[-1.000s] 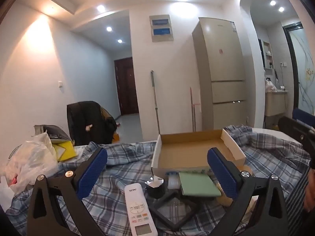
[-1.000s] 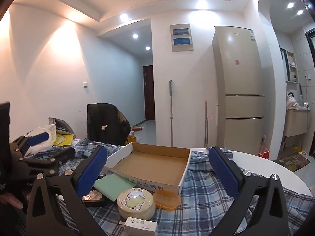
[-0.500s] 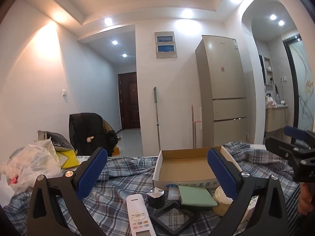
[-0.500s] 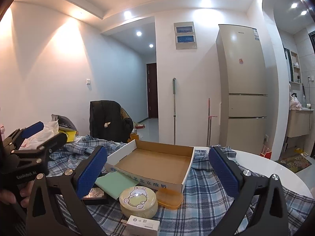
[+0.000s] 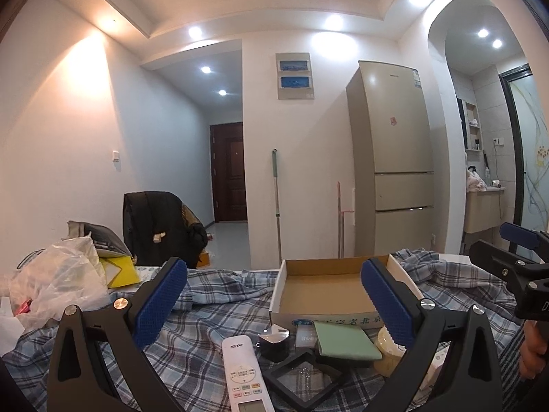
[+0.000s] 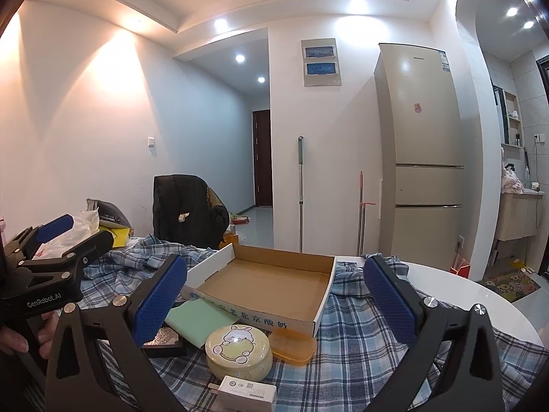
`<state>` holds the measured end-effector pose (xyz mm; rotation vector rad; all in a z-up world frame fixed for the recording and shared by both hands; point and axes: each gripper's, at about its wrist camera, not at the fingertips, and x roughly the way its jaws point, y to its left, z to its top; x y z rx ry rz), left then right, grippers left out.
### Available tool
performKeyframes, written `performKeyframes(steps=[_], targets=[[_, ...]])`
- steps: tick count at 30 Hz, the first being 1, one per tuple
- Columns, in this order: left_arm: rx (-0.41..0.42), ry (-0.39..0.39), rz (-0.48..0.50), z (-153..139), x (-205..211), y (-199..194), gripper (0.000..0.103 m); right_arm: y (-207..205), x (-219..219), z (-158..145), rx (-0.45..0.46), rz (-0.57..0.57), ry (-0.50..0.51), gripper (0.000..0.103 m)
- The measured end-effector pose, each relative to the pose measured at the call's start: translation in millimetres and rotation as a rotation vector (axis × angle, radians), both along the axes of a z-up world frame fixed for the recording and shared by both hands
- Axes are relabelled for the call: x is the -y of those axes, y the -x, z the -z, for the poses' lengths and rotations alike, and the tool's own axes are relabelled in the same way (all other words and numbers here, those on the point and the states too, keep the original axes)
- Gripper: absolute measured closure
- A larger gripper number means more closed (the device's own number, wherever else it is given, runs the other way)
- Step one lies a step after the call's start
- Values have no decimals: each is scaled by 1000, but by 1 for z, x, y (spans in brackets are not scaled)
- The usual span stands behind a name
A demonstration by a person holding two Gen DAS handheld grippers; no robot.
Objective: Organize rigid objects
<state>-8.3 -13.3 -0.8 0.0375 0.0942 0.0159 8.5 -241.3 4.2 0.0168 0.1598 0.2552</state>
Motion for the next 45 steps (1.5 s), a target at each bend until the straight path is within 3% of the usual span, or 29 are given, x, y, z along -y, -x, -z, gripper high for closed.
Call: performKeyframes(steps=[45], targets=[[-7,0,-8,0,-4,-2,0,0,1,3,-5,3,-2,0]])
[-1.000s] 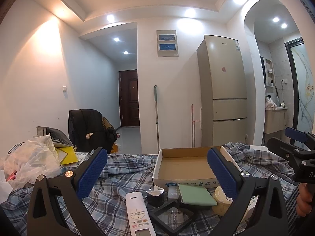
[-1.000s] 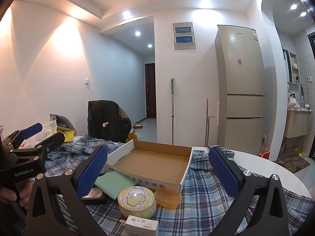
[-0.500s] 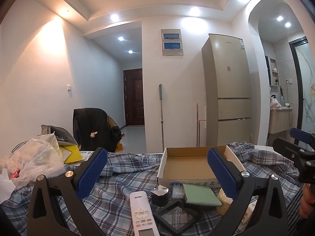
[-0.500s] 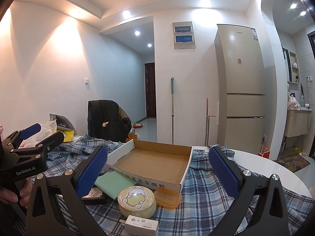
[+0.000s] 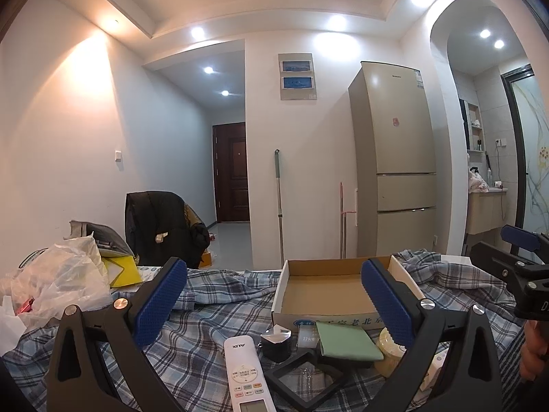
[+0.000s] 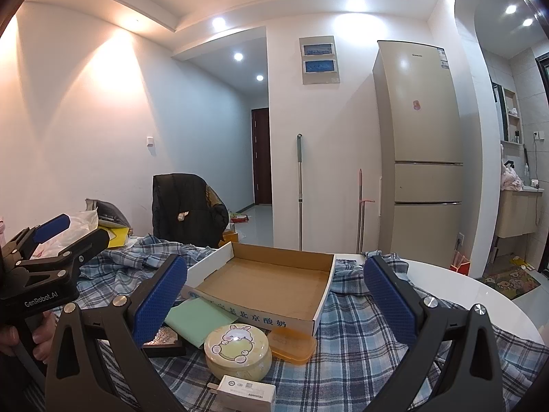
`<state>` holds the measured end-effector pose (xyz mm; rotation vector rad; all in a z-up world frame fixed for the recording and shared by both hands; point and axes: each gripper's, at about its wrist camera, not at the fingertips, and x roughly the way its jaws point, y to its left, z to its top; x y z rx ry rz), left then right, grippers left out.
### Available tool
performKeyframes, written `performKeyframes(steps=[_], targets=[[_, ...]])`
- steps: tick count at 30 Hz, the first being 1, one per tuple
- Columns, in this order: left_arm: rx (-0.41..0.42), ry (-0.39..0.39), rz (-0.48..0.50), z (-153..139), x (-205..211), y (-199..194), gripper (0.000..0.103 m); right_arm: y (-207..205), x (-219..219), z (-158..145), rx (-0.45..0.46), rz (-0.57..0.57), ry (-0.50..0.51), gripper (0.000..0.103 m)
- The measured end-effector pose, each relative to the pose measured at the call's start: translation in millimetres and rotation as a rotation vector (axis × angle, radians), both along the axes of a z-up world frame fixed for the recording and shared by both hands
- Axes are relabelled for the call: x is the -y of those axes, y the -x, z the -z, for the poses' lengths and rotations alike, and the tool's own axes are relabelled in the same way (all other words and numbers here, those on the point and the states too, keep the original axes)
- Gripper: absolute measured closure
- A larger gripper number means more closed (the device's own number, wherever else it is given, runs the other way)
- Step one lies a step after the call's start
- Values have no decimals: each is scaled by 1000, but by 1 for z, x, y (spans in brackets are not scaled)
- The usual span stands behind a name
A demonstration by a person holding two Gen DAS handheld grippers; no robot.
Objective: Organize rigid objects
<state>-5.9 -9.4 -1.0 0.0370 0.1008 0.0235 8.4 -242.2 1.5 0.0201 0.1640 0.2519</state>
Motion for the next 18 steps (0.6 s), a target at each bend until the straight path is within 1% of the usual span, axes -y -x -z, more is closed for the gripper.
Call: performKeyframes(steps=[9,18], targets=[[0,-4,0,0,0,-1,0,-1,-1,1,-1,0,1,0],[-15,17,-6,0,-1,-2,0,-5,-1,2,-24,-1,-8,0]])
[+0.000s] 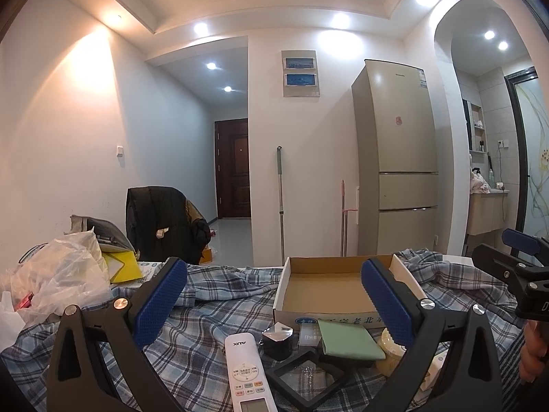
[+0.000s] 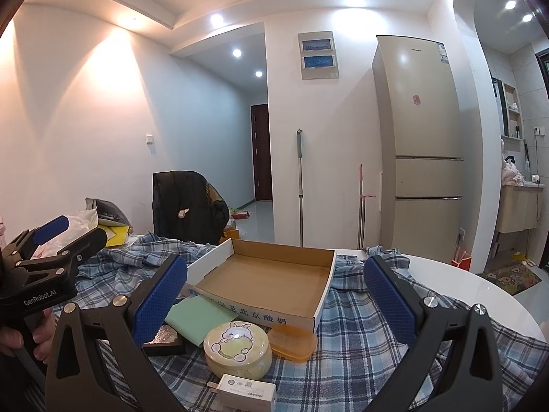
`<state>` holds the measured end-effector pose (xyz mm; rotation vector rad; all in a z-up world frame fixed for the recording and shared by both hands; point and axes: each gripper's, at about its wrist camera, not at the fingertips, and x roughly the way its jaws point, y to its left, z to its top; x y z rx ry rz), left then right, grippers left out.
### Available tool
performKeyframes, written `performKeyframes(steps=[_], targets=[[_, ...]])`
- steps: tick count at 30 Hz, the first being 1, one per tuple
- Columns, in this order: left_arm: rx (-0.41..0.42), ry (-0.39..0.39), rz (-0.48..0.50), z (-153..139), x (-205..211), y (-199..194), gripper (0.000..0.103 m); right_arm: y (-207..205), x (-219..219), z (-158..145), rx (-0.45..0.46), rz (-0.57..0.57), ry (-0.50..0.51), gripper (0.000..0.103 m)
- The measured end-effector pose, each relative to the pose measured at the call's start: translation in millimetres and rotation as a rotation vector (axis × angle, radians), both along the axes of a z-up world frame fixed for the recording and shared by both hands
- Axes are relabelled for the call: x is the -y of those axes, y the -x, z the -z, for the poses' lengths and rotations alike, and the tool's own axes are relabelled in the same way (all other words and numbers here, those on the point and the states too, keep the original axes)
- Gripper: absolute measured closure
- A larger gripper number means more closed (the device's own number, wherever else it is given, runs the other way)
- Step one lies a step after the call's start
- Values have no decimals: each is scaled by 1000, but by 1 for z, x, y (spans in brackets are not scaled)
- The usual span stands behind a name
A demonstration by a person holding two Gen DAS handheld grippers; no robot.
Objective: Organize rigid objects
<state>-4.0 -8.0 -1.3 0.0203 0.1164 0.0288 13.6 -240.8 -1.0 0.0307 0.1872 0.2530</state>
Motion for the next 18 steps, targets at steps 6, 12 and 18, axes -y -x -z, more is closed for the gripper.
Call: performKeyframes(steps=[6,12,18], targets=[[1,-2,-1,0,-1,0,0,-1,-1,-2,-3,1,1,0],[2,1,-1,0,0,0,0,-1,0,-2,-3,1,2,0],[2,3,0,0,-1,0,0,-1,-2,-2,-9,-2,16,0]])
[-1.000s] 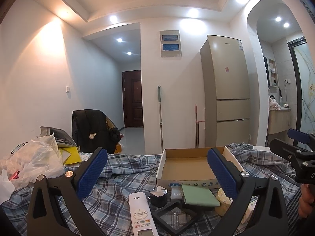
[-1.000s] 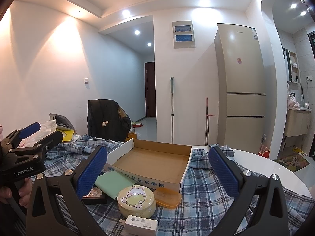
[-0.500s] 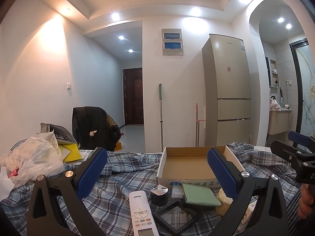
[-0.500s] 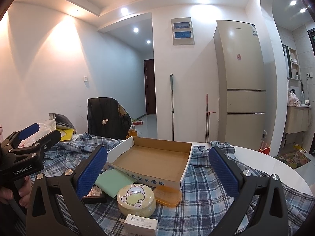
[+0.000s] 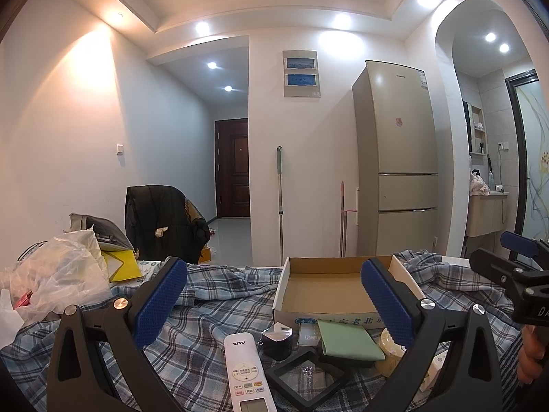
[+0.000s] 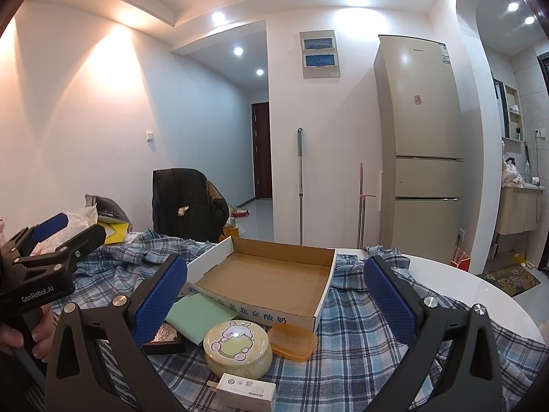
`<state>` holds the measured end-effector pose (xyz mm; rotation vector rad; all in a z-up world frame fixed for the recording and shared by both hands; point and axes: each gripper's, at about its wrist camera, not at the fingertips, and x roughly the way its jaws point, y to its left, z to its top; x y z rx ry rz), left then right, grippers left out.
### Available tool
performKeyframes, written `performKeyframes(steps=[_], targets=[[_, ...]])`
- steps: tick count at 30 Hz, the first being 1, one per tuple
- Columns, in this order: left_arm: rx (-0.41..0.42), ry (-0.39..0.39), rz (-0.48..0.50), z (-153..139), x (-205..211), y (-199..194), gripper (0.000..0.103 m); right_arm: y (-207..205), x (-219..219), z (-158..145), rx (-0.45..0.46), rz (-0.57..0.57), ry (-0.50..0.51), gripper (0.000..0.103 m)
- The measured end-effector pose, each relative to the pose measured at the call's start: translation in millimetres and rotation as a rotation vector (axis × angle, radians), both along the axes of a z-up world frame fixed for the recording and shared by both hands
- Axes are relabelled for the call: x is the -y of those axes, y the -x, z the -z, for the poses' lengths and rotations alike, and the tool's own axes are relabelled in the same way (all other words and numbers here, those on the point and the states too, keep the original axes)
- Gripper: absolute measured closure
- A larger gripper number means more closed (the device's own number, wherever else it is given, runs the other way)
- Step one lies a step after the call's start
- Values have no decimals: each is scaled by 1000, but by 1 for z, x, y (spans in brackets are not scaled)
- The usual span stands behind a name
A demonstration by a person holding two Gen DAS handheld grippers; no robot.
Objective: Organize rigid objects
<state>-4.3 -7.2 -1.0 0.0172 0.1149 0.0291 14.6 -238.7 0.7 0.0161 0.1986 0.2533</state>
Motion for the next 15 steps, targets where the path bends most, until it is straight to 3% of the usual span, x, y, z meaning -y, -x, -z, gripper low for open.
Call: performKeyframes(steps=[8,11,15], targets=[[38,-13,-3,-3,5,7,0,-9,-3,-6,-57,28,32,0],[84,-26,-11,-9,7,16,0,-8,-7,-20,-72,20,53,0],[92,28,6,-22,-4,23,0,-1,-11,-47,-65,41,80,0]])
